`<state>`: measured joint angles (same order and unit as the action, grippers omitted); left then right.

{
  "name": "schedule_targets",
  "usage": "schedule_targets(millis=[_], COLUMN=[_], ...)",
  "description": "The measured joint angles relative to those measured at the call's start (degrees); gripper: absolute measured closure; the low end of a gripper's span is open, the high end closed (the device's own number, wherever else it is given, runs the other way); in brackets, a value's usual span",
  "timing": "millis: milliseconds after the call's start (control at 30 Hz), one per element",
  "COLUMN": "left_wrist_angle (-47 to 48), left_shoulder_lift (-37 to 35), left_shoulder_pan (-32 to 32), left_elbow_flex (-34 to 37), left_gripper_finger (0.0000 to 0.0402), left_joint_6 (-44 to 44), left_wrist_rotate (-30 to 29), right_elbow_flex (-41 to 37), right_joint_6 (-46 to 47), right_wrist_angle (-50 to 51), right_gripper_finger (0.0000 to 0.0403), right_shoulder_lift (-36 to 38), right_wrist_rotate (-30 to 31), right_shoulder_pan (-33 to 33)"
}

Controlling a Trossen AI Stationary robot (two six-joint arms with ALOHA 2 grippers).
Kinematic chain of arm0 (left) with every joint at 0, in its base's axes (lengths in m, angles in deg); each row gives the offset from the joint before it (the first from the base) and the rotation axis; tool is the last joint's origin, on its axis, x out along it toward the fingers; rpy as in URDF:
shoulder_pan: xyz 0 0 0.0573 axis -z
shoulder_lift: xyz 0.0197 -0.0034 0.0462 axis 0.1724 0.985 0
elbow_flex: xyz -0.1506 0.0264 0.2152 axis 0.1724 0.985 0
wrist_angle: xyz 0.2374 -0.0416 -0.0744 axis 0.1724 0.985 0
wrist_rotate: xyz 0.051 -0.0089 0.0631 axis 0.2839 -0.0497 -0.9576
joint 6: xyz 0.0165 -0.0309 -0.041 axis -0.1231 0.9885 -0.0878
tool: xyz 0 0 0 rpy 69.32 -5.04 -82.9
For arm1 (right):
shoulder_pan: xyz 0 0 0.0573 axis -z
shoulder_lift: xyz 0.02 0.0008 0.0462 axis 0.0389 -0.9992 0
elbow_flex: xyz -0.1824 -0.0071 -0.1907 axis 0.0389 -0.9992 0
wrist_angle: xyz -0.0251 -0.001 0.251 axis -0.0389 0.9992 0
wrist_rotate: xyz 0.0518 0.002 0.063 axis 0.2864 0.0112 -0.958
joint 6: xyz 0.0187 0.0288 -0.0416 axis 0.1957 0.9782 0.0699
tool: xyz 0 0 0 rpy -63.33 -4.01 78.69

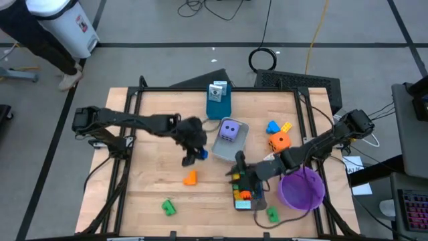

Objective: Pick & Place Toys
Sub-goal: Put the blue game piece into the black bin

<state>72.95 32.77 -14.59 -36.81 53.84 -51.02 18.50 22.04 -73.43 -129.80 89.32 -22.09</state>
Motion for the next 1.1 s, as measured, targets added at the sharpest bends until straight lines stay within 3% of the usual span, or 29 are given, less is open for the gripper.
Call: schedule_targets(millis=[233,567,667,800,900,1100], left_wrist_angle=[-7.2,-14.7,-14.6,-15.9,-15.7,-17.2], left_shoulder_lift=[0.0,0.5,0.5,0.5,1.2,4.1], left_shoulder_pan=[9.5,16.5,17.7,18.5,18.3,18.7], left_elbow_flex=[0.0,0.0,0.0,0.0,0.0,0.0], left_gripper_finger=[0.0243,0.0246,0.0242,0.0252,0.0252,0.0244], left_joint_6=[10.2,21.4,22.4,24.1,25.7,27.5], left_wrist_rotate=[1.1,0.1,-1.8,-3.4,-3.6,-3.2], right_elbow_flex=[0.0,0.0,1.3,5.2,7.3,7.6], right_joint_6=[-15.7,-26.7,-26.2,-24.7,-23.0,-22.6], right_wrist_angle=[-12.0,-29.6,-28.9,-20.4,-14.9,-14.4], right_gripper_finger=[0.0250,0.0250,0.0250,0.0250,0.0250,0.0250], right_shoulder_lift=[-6.7,-13.8,-13.1,-12.8,-12.9,-12.8], right_wrist_rotate=[0.3,0.4,2.7,2.7,-0.1,-3.2], right_shoulder_pan=[-3.6,-3.6,-3.7,-2.7,-1.2,1.2])
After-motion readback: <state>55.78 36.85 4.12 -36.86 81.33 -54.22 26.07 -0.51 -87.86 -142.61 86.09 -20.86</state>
